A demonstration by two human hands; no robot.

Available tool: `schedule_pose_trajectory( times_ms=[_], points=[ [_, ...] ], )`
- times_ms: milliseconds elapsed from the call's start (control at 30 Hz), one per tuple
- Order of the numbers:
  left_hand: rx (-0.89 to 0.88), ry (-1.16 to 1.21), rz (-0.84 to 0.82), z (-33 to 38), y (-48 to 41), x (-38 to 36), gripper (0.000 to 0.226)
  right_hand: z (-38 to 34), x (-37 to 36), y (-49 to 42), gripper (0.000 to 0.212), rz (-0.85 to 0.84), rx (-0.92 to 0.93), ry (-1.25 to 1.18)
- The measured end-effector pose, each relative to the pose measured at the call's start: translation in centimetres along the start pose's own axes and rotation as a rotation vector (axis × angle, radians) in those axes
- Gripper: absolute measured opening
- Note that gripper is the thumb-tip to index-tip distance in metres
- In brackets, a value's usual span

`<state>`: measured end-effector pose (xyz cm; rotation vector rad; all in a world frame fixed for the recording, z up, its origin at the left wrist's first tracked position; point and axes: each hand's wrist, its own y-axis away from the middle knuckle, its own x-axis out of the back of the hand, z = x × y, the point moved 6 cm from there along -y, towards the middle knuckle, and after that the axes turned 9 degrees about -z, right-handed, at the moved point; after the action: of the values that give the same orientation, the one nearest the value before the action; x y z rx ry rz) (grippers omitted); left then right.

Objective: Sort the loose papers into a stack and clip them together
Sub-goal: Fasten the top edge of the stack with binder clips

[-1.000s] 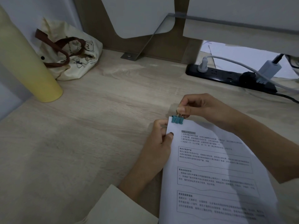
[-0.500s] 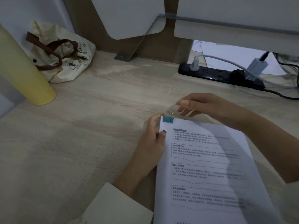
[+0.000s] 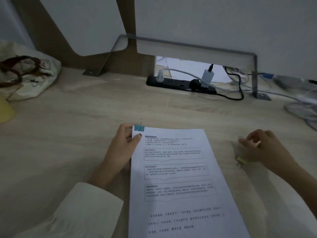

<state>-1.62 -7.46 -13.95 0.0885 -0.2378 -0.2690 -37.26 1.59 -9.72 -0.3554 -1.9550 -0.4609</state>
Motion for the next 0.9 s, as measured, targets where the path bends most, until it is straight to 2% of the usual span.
schedule_pose_trajectory(
  times_ms=[133, 233, 367, 467, 700, 800, 900],
  points=[
    [0.021, -0.004, -0.005, -0.1, 0.3, 0.0, 0.028, 0.6, -0.4, 0.0, 0.010, 0.005, 0.038, -0.113],
    [0.009, -0.035, -0.001, 0.0, 0.5, -0.1, 0.034, 0.8, 0.0, 0.3, 0.017, 0.014, 0.043, -0.123],
    [-0.051, -0.294, 0.062, 0.3, 0.8, -0.1, 0.038, 0.8, 0.0, 1.0, 0.024, -0.087, 0.084, -0.107],
    [-0.084, -0.429, 0.088, 0.3, 0.7, -0.2, 0.039, 0.7, -0.4, 1.3, 0.020, -0.112, 0.141, -0.055],
    [-0.041, -0.477, -0.001, 0.3, -0.8, -0.1, 0.050, 1.4, -1.0, 0.8, 0.006, -0.057, 0.091, -0.068],
    [-0.024, -0.488, -0.002, 0.7, -1.7, 0.2, 0.055, 1.0, 0.1, 1.3, 0.023, -0.013, 0.075, 0.058],
    [-0.035, -0.554, -0.010, 1.2, -2.3, -0.2, 0.051, 1.5, 0.1, 2.0, 0.034, -0.120, -0.007, 0.284]
  ],
)
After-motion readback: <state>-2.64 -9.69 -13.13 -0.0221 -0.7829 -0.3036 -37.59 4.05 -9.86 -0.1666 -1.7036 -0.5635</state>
